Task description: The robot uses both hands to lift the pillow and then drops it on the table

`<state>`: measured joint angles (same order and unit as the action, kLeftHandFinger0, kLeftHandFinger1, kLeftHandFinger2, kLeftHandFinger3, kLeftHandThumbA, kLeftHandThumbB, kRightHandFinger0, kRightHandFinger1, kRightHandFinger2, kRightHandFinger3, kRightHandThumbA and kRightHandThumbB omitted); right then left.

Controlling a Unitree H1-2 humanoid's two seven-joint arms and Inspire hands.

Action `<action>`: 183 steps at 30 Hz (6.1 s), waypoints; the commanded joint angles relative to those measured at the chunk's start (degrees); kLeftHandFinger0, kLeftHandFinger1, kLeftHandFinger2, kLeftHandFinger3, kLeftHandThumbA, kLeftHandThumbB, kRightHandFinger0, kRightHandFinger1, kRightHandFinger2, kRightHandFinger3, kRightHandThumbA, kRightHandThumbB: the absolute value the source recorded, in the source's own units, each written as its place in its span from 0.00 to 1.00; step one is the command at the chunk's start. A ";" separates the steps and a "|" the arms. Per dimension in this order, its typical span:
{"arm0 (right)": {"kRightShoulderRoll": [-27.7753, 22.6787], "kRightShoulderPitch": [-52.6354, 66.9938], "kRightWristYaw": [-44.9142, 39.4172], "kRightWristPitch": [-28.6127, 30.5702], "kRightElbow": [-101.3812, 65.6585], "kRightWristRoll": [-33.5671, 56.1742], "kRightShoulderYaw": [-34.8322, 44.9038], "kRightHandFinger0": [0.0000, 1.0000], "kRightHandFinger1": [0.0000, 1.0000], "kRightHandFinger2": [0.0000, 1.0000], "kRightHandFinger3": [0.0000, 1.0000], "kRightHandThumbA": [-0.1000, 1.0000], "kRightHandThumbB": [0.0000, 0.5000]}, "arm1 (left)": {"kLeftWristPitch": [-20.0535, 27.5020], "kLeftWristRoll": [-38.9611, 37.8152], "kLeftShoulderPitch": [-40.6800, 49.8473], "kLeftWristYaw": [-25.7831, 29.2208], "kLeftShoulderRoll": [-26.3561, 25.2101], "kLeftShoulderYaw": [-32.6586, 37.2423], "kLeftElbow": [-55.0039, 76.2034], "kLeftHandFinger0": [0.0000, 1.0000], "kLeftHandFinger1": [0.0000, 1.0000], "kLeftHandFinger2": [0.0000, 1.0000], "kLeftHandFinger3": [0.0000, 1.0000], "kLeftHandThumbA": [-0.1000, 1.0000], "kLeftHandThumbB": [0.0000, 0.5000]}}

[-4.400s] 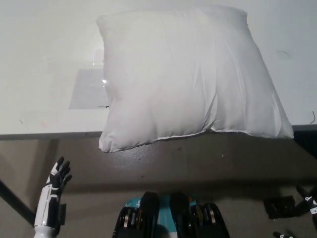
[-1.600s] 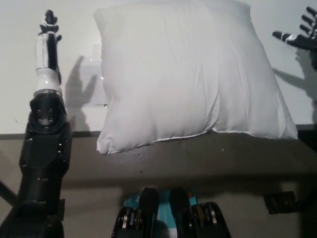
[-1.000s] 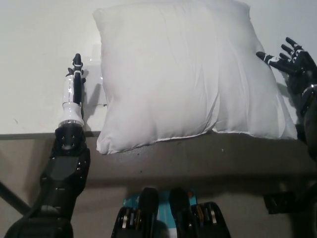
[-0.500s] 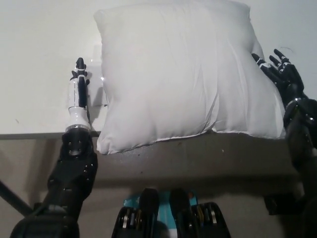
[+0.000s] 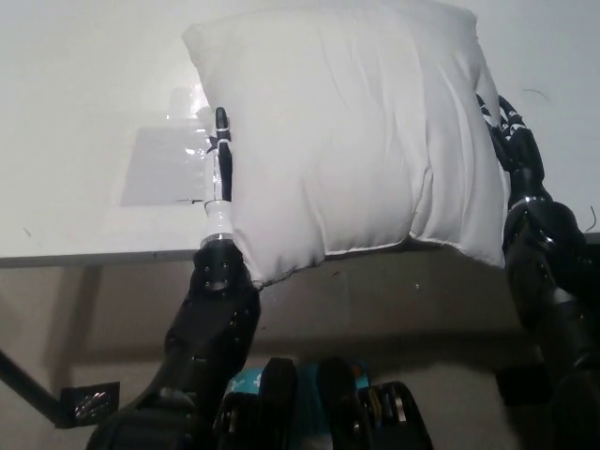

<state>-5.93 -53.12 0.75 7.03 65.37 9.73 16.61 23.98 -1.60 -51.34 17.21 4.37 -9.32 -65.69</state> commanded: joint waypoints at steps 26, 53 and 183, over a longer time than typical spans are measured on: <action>3.63 -0.86 -14.33 -4.93 -3.46 -0.56 -9.60 1.00 1.00 1.00 1.00 1.00 0.87 | -0.11 -0.51 -1.85 0.37 1.59 3.07 1.31 1.00 1.00 1.00 1.00 1.00 0.30; 3.73 0.40 -7.03 -4.50 -25.31 -2.30 -16.53 1.00 1.00 1.00 1.00 1.00 0.91 | -4.39 -1.00 -5.13 -0.62 3.22 5.76 14.26 1.00 1.00 1.00 1.00 1.00 0.37; -14.67 20.53 -5.01 -6.71 -62.71 -7.83 -12.47 1.00 1.00 1.00 1.00 1.00 0.76 | -18.47 1.18 14.38 -8.12 -18.66 4.65 54.17 1.00 1.00 1.00 1.00 1.00 0.36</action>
<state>-19.02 -31.55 -3.24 -0.36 4.91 -0.02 2.02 5.83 -1.23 -36.33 10.18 -12.02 -3.23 -15.39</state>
